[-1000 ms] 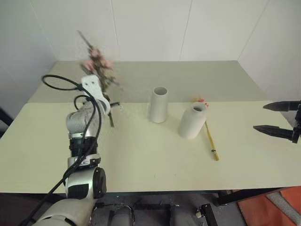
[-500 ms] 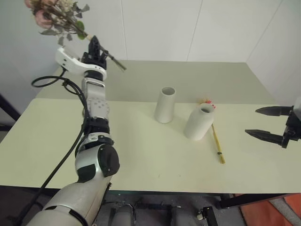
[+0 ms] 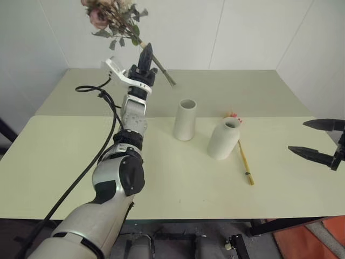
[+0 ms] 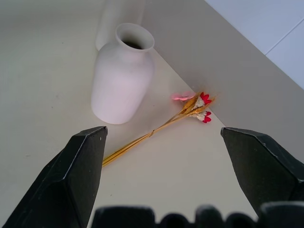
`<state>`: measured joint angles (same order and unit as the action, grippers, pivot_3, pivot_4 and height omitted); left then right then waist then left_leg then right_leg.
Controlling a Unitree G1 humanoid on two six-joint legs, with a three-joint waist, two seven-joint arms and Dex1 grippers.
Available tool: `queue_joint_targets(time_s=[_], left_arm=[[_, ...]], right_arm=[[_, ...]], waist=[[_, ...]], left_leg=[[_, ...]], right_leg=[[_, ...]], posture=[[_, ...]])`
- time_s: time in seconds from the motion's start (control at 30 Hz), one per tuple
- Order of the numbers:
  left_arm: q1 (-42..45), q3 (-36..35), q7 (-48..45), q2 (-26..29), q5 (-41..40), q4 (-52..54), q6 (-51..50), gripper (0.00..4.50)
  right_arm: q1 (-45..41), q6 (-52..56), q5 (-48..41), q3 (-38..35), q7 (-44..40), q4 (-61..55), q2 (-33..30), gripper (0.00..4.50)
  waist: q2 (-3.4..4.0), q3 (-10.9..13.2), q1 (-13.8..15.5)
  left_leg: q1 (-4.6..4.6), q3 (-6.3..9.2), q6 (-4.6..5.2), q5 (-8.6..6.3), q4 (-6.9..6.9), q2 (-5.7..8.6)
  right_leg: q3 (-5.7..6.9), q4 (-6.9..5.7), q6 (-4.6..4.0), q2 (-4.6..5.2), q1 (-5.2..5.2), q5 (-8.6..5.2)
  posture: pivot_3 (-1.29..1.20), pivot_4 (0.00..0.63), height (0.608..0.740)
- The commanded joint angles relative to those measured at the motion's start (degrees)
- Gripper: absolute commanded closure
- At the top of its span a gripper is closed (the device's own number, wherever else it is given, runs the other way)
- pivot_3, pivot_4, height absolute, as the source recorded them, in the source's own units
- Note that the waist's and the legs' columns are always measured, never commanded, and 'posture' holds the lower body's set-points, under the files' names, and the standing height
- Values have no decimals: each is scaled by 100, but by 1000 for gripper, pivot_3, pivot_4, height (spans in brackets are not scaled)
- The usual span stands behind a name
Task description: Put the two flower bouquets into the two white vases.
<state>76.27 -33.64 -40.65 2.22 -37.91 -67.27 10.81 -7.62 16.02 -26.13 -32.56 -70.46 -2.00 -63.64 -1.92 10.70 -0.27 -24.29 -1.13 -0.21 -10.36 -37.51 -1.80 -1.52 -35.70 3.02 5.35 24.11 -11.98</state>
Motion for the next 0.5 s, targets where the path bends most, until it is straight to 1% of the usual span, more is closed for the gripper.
queue_joint_targets(time_s=[0.03,0.23,0.5], left_arm=[[293,166,-170,-60,210,-117,177,4451],[340,122,-197,-134,259,-300,151,4451],[264,436,-359,-184,743,-392,334,4451]], right_arm=[[62,94,-156,-342,90,-225,-23,0],[270,187,-175,-537,140,-369,-2,0],[506,304,-222,-745,137,-554,9,0]], waist=[[0,0,5],[0,0,-7],[-1,0,-5]], left_leg=[[0,0,0,0,0,0],[1,0,0,0,0,0],[1,0,0,0,0,0]], right_leg=[[0,0,0,0,1,0],[-1,-1,1,0,1,0],[-1,-1,1,0,0,0]], posture=[[0,150,740],[0,150,740],[0,150,740]])
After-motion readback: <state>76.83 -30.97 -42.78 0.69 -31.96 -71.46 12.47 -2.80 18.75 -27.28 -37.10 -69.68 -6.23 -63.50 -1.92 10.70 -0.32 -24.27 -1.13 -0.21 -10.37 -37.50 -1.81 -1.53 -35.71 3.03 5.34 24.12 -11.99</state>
